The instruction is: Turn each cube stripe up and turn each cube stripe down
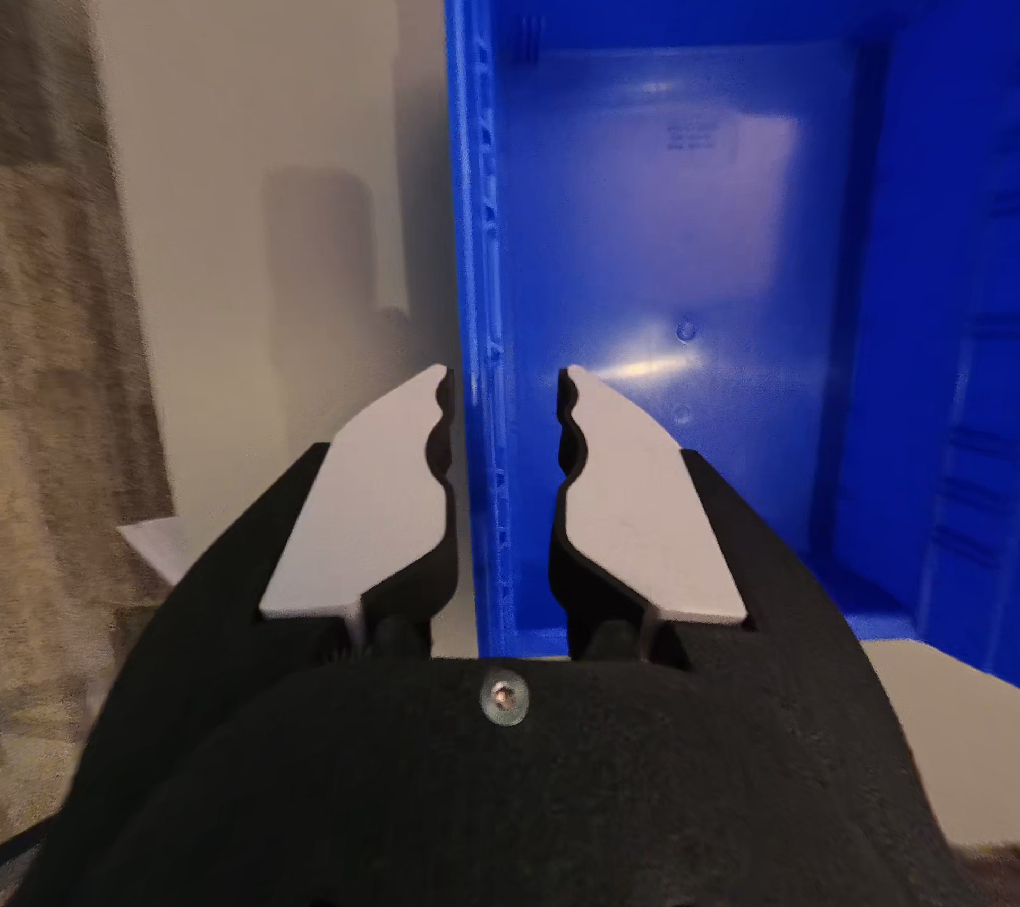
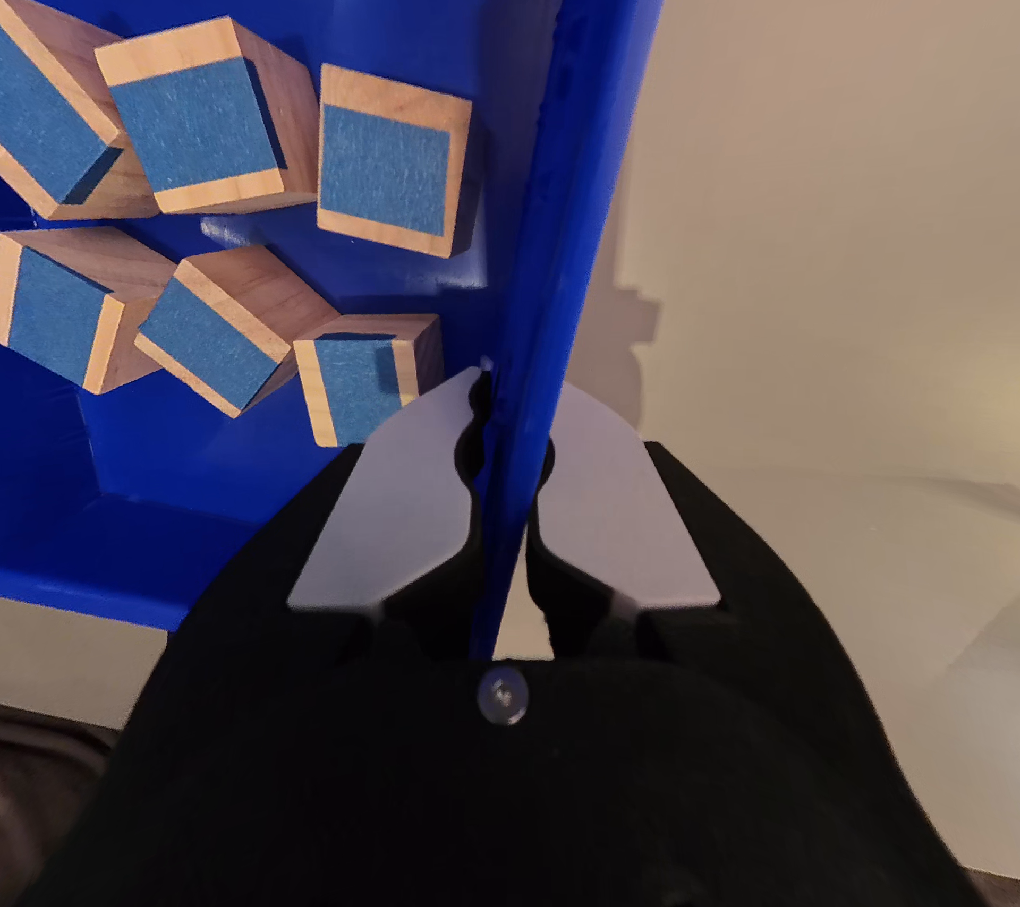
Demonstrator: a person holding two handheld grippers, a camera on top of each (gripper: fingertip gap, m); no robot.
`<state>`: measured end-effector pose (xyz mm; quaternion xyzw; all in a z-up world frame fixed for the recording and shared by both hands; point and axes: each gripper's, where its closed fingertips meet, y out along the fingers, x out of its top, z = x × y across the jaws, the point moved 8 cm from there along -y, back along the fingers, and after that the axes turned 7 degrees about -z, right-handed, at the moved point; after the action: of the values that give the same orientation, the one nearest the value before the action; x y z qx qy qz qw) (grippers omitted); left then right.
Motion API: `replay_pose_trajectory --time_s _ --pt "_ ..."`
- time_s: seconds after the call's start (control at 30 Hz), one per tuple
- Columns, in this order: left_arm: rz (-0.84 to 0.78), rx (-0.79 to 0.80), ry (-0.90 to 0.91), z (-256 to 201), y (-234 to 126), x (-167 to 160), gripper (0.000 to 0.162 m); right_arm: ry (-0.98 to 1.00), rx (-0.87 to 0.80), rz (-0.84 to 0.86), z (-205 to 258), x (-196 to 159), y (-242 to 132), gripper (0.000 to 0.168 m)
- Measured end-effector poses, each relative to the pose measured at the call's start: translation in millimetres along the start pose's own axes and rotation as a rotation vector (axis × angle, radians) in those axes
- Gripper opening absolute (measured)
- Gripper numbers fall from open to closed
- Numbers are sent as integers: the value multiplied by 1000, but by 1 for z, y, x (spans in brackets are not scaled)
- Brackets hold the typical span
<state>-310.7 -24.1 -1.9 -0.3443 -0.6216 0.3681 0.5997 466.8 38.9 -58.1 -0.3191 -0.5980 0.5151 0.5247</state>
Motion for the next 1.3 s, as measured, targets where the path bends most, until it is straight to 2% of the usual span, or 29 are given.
replay_pose_trajectory --time_s 0.07,0.17,0.3,0.47,0.6,0.7,0.83,0.93,1.07,1.3 --pt "71 -49 -46 1 9 -5 30 -4 12 28 0 -3 1 12" --pt "98 -47 -100 8 13 -10 4 16 38 33 1 -4 2 10" --pt "119 -118 -134 8 15 -15 4 37 59 44 3 -5 1 9" --pt "311 -88 -13 0 29 -29 6 66 72 57 6 -7 1 8" --pt "327 -140 -34 -15 32 -24 6 105 74 77 11 -7 2 9" --pt "358 -170 -24 -40 36 -19 6 133 75 115 24 -7 2 9" --pt "406 -120 71 -88 38 -14 8 136 102 169 51 -5 5 11" --pt "428 -206 109 -132 42 -11 9 124 107 168 73 3 9 12" --pt "426 -195 216 -178 43 -11 12 94 116 162 97 11 13 13" --pt "409 -217 296 -222 43 -13 10 -22 133 155 121 21 18 19"
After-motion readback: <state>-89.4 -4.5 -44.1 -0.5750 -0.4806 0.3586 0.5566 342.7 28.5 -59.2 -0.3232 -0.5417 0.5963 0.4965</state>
